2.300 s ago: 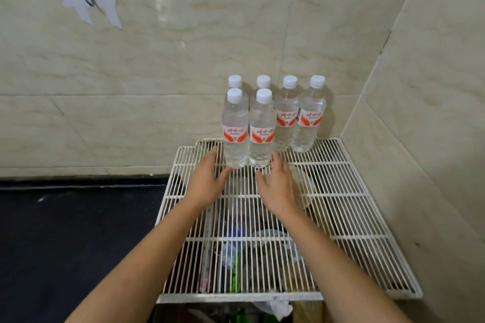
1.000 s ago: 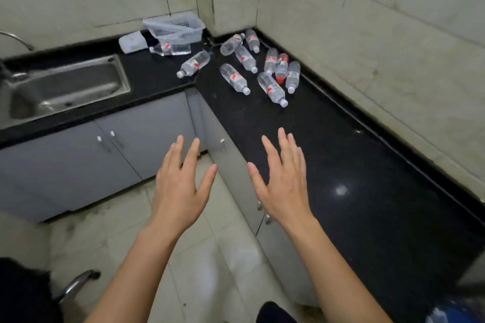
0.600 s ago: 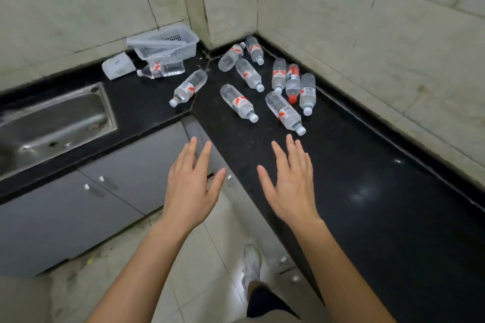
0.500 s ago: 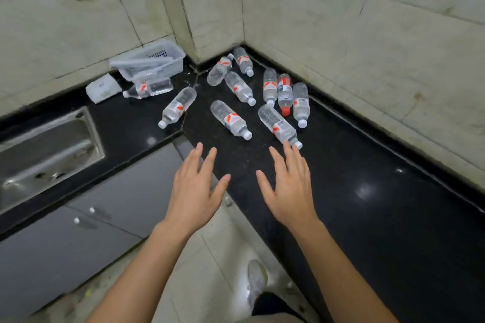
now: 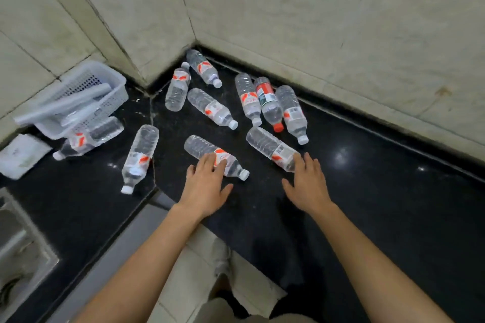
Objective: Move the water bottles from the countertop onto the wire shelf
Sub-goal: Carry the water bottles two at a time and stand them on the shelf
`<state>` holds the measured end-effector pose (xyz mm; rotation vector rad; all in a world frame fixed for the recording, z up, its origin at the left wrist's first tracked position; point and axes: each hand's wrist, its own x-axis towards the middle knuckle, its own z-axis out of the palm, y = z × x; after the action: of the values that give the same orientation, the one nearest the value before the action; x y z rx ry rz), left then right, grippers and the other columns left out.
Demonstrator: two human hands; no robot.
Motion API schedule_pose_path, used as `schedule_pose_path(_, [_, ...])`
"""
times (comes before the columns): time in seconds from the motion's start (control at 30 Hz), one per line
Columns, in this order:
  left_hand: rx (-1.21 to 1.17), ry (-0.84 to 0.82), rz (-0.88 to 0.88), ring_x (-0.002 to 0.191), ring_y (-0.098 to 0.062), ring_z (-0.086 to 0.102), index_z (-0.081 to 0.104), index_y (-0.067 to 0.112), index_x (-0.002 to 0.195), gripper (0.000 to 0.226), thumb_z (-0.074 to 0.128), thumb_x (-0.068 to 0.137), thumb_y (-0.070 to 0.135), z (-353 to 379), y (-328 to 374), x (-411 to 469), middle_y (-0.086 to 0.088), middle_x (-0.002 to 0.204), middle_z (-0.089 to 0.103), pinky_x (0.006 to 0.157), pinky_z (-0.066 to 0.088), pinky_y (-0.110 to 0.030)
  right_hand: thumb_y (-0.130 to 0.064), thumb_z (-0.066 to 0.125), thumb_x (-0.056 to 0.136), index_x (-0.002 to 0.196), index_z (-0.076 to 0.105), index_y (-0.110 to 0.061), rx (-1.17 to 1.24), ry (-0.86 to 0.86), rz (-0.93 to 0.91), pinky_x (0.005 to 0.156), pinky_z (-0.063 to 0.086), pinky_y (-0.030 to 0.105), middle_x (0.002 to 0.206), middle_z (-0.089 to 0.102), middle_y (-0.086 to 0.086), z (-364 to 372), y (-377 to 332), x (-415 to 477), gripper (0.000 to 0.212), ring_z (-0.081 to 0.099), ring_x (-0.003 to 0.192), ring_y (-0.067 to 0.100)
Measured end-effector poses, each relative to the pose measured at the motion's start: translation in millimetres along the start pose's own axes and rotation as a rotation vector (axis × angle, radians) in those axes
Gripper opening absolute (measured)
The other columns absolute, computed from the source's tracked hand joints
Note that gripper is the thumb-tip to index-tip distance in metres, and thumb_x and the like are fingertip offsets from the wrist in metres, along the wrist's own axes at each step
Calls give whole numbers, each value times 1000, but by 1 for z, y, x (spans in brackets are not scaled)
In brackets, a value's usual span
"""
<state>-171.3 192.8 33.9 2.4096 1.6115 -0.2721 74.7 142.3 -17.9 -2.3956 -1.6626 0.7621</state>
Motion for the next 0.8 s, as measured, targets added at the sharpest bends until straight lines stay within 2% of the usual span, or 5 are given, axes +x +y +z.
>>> schedule_pose_path(0.2, [120, -259, 302, 156, -29, -5, 13, 25, 159, 89, 62, 90, 53, 21, -36, 88, -11, 168, 2, 121, 1, -61, -32, 64, 95, 161, 1, -10, 105, -70, 253, 122, 26, 45, 167, 11, 14, 34, 0, 21, 94, 23, 151, 37])
schedule_pose_path(0.37, [132, -304, 491, 155, -29, 2, 16, 34, 158, 93, 61, 83, 68, 50, -60, 127, -9, 167, 13, 118, -7, -65, -30, 62, 98, 155, 28, -8, 144, 10, 415, 102, 46, 44, 144, 33, 16, 57, -18, 18, 70, 50, 125, 38])
schedule_pose_path(0.57, [165, -115, 528, 123, -38, 54, 61, 24, 132, 71, 88, 68, 40, 63, -55, 129, -15, 127, 59, 105, 27, -77, -39, 51, 103, 143, 47, -16, 352, -40, 564, 99, 47, 41, 139, 51, 13, 77, -32, -2, 46, 56, 122, 35])
schedule_pose_path(0.7, [23, -146, 455, 138, -29, 39, 47, 30, 144, 67, 73, 84, 46, 43, -50, 130, -7, 145, 47, 116, 14, -65, -44, 54, 100, 147, 41, -21, 413, -29, 539, 103, 46, 41, 141, 56, 10, 51, -23, -22, 54, 55, 129, 33])
schedule_pose_path(0.8, [-317, -38, 383, 130, -28, 49, 52, 26, 141, 71, 78, 80, 48, 16, -47, 128, -5, 138, 55, 111, 34, -50, -50, 54, 99, 143, 39, -34, 512, 84, 463, 95, 49, 40, 121, 66, 3, 9, -21, -36, 49, 62, 112, 30])
